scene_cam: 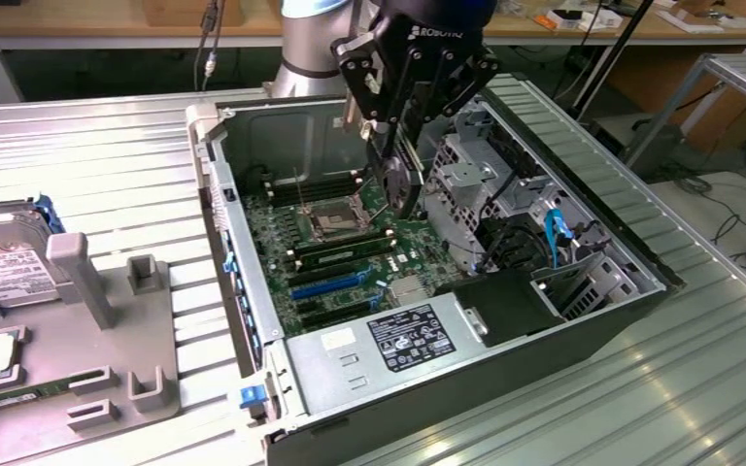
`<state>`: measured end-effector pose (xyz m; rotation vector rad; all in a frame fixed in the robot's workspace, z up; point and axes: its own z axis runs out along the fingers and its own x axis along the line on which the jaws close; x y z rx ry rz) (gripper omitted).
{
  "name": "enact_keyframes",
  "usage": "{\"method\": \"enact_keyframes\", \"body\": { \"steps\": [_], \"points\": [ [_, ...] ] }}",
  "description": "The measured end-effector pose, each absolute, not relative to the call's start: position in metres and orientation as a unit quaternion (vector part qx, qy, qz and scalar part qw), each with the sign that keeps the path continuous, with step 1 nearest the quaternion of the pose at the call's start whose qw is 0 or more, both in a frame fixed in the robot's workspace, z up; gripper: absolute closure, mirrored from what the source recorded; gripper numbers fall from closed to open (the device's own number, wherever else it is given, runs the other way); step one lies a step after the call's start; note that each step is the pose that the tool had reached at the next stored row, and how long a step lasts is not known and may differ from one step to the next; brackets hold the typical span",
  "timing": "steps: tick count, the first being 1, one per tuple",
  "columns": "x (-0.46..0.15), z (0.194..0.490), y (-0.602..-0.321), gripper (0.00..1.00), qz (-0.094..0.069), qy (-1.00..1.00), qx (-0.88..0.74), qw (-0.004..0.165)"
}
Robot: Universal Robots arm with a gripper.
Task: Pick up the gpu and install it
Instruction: 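Pick up the gpu and move the gpu toward the slot, then insert the gpu into the slot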
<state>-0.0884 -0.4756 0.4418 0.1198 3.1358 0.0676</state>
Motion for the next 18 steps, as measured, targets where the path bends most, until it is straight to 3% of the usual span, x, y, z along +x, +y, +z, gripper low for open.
{"method": "enact_keyframes", "body": {
  "steps": [18],
  "points": [
    [-0.0879,0.4418,-0.4756,0.73,0.022,1.0,0.004,0.001]
  ]
}}
